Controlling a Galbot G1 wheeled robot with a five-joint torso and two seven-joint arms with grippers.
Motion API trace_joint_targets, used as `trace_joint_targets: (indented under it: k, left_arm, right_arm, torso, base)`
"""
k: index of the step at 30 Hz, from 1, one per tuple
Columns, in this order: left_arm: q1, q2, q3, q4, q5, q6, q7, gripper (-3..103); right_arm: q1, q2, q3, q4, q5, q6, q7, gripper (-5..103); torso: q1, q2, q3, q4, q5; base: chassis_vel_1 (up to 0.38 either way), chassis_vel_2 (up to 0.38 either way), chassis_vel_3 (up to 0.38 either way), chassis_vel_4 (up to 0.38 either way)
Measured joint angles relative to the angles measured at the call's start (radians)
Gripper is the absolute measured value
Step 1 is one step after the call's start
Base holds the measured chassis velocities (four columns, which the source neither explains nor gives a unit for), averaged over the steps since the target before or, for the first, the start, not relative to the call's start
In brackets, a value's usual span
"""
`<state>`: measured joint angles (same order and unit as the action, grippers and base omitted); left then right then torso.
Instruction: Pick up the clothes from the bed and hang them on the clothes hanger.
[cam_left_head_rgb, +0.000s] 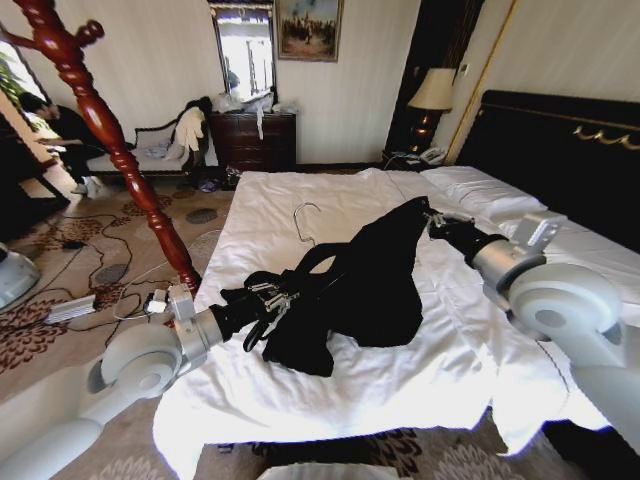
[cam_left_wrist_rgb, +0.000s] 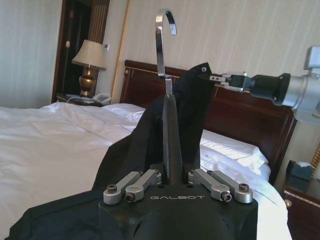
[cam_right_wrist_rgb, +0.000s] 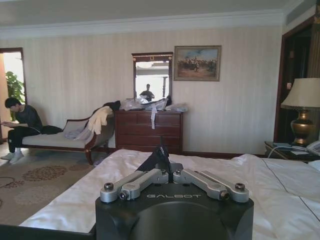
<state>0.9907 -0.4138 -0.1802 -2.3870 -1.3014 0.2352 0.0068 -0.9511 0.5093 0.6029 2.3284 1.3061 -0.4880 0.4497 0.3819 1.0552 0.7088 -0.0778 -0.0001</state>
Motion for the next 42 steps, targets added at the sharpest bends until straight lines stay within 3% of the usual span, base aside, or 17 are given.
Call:
trace_joint_targets:
  k: [6, 10, 22, 28, 30, 34, 42]
  left_arm:
    - [-0.109, 0.001, 0.097, -0.003, -0.023, 0.005, -0.015, 16]
    - [-0.283, -0.002, 0.229, 0.019, -0.045, 0.009, -0.015, 16]
    - [-0.387, -0.034, 0.349, 0.053, -0.042, 0.019, -0.020, 16]
    - [-0.501, -0.048, 0.471, 0.063, -0.047, 0.018, -0.019, 16]
    - [-0.603, -0.067, 0.559, 0.084, -0.059, 0.016, -0.018, 16]
    - [-0.688, -0.112, 0.629, 0.112, -0.075, 0.014, -0.027, 16]
    - [-0.751, -0.190, 0.685, 0.166, -0.084, 0.013, -0.052, 16]
  right_arm:
    - [-0.001, -0.010, 0.005, 0.051, 0.045, 0.006, 0.003, 0]
    - [0.018, -0.029, 0.007, 0.098, 0.085, 0.007, 0.012, 0]
    - [0.015, -0.034, 0.037, 0.150, 0.158, 0.006, 0.037, 0]
    - [0.020, -0.029, 0.037, 0.169, 0.180, 0.006, 0.043, 0]
    - [0.000, -0.025, 0.055, 0.174, 0.186, 0.006, 0.044, 0]
    - [-0.031, -0.024, 0.089, 0.174, 0.201, 0.005, 0.047, 0]
    - [-0.073, -0.014, 0.113, 0.173, 0.203, 0.002, 0.048, 0]
  torso:
    - [0.000, 0.000, 0.000, -0.0001, -0.0001]
    - [0.000, 0.000, 0.000, -0.0003, 0.0001]
    - [0.000, 0.000, 0.000, 0.0000, 0.0000]
    - [0.000, 0.000, 0.000, 0.0000, 0.0000]
    - [0.000, 0.000, 0.000, 0.0000, 0.0001]
    - [0.000, 0.000, 0.000, -0.0002, 0.0002]
    - [0.000, 0.000, 0.000, -0.0001, 0.0002]
  base:
    - [0.000, 0.000, 0.000, 0.000]
    - [0.000, 0.000, 0.000, 0.000]
    - [0.000, 0.000, 0.000, 0.000]
    - [0.000, 0.000, 0.000, 0.000]
    - [0.000, 0.000, 0.000, 0.000]
    - [0.000, 0.000, 0.000, 0.000]
    - [0.000, 0.000, 0.000, 0.000]
